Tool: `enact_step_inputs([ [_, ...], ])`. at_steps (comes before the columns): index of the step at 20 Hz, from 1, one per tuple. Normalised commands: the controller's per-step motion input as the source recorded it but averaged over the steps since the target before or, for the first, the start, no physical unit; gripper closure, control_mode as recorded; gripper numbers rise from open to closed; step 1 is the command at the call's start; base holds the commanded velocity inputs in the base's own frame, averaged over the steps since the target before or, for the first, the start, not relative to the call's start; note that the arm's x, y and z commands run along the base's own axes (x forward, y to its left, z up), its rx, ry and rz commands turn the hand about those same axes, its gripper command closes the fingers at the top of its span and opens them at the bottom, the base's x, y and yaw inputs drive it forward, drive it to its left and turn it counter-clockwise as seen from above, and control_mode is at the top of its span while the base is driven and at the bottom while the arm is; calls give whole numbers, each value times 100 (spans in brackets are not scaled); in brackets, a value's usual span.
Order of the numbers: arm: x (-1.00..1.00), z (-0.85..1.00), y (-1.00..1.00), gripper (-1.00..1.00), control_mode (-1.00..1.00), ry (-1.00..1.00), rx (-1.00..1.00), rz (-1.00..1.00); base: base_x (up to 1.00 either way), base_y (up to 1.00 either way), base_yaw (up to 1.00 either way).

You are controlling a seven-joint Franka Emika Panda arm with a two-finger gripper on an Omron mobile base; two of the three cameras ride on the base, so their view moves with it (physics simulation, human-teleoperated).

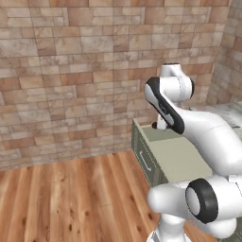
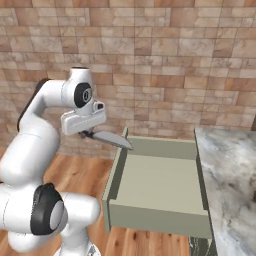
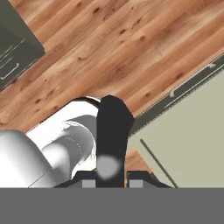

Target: Pick up the knife from the drawer and place it on the cutting board. Then place the meat from the plate to the cutting board.

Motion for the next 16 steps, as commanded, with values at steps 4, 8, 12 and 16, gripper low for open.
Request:
enact_step_inputs([
  [4,-47,29,18,100,-100,5,0,0,0,0,0],
  [8,-22,11,3,100,-100,5,0,0,0,0,0],
  [12,-19,0,0,100,-100,2,0,0,0,0,0],
  [16,-26,0,1,100,-100,4,0,0,0,0,0],
])
